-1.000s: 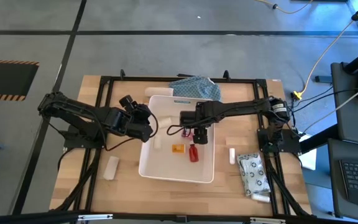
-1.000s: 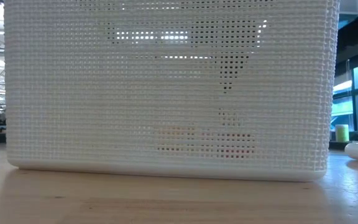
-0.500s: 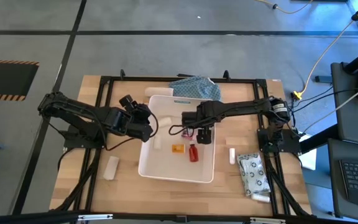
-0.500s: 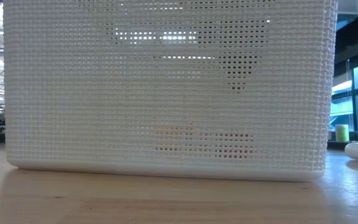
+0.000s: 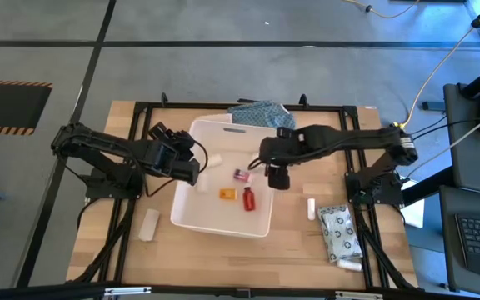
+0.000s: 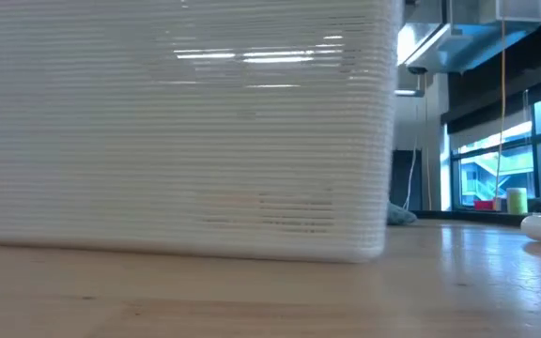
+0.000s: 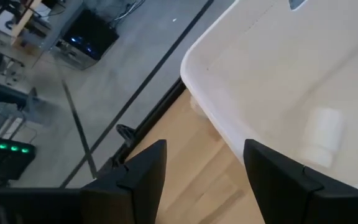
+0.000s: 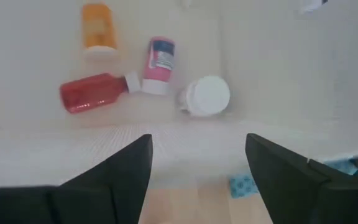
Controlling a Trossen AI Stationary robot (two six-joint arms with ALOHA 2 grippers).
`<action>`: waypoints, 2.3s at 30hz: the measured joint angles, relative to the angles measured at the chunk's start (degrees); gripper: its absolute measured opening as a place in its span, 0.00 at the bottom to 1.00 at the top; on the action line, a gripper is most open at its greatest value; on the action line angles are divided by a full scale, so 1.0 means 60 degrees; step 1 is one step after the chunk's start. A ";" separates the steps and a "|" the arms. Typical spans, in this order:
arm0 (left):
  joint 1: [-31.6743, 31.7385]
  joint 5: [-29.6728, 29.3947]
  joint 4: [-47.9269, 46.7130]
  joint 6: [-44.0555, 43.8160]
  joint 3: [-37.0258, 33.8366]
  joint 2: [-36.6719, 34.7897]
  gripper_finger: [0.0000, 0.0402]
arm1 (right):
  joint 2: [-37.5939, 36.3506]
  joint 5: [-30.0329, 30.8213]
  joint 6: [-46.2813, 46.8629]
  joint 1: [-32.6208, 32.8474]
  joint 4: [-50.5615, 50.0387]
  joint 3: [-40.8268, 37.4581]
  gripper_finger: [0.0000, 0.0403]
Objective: Pick & place medical supplies in basket/bin
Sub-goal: Adjust the white bin
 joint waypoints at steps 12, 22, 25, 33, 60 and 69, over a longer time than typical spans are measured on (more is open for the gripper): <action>-0.0030 -0.1467 0.0077 0.0307 0.0892 -0.0029 0.52 | -0.0632 -0.0004 -0.0295 0.0020 0.1040 -0.0004 0.64; 0.0005 -0.0671 -0.1485 -0.0175 0.1878 -0.0051 0.48 | -0.0632 -0.0003 -0.0263 0.0020 0.0210 -0.0007 0.64; 0.0139 -0.0428 -0.1464 -0.0182 0.1749 -0.0153 0.43 | -0.0632 0.0000 -0.0062 0.0020 -0.0029 -0.0007 0.64; 0.0390 0.0918 -0.1432 0.0500 0.1661 -0.0215 0.21 | -0.0632 0.0000 -0.0045 0.0020 -0.0217 -0.0007 0.64; -0.2254 0.8563 -0.1294 -0.2541 -0.0292 -0.0129 0.01 | -0.0632 0.0004 -0.0332 0.0016 -0.0552 -0.0007 0.64; -0.2484 0.7939 0.0369 -0.2427 -0.0324 -0.0130 0.01 | -0.0629 0.0004 -0.0272 0.0016 -0.0548 -0.0010 0.64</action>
